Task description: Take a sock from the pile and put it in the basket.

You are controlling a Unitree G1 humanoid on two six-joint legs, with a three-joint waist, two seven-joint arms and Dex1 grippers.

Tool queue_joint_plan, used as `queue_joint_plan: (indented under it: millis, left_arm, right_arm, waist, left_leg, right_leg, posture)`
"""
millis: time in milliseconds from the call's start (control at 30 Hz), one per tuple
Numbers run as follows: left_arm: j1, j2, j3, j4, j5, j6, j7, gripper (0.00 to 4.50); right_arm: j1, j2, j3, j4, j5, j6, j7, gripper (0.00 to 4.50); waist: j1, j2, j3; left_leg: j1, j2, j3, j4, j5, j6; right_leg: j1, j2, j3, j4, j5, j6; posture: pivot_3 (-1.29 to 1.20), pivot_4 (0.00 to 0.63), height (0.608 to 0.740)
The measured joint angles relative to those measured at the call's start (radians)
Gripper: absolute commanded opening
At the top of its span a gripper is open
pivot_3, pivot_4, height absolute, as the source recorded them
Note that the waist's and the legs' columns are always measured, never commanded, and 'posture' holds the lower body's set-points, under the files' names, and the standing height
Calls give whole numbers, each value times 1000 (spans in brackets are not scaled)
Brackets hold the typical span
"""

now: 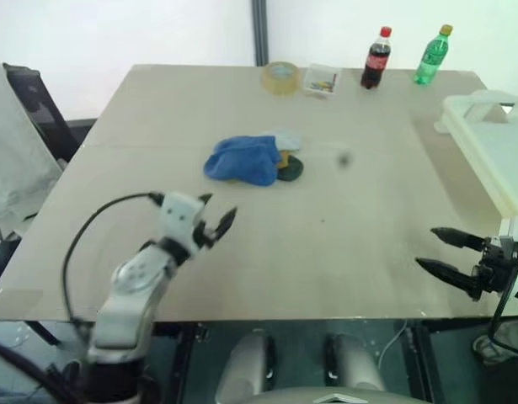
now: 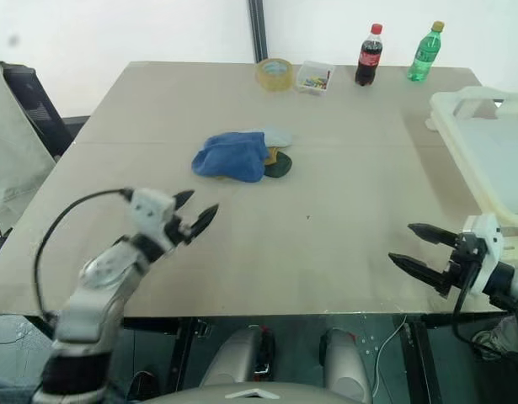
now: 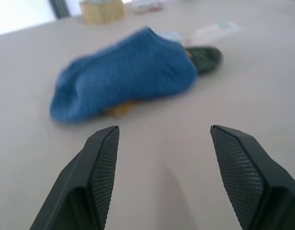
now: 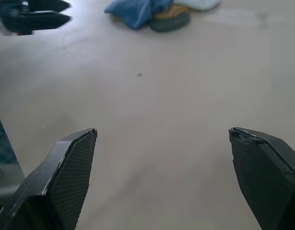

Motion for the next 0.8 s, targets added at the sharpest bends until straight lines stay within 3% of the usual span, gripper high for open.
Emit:
queue_joint_plan:
  millis: [200, 333, 667, 800]
  left_arm:
    - [-213, -114, -143, 271, 152, -4, 118, 3269]
    - [-292, -170, -167, 404, 201, -53, 170, 3269]
    - [-338, -176, -200, 536, 289, -174, 219, 3269]
    - [-338, -171, -199, 538, 306, -191, 223, 1518]
  right_arm:
    - [-7, 21, 15, -74, 8, 21, -52, 4482]
    - [-6, 26, 19, -105, 20, 33, -73, 4482]
    - [-6, 26, 19, -111, 21, 39, -86, 4482]
    - [-6, 26, 19, -111, 20, 38, -85, 4500]
  waist:
    - [-4, -1, 0]
    - [-4, -1, 1]
    - [-4, -1, 1]
    - [-4, -1, 1]
  left_leg:
    - [0, -2, -1, 0, 0, 0]
    - [-1, -2, -2, 0, 0, 0]
    - [-1, -1, -2, 1, 0, 0]
    - [-1, -1, -2, 1, 0, 0]
  right_leg:
    - [0, 0, 0, 0, 1, 3]
    - [0, 0, 0, 0, 1, 3]
    - [0, 0, 0, 0, 1, 2]
    - [0, -1, 0, 0, 1, 2]
  posture:
    - [0, 150, 740]
    - [0, 150, 740]
    - [0, 150, 740]
    - [0, 150, 740]
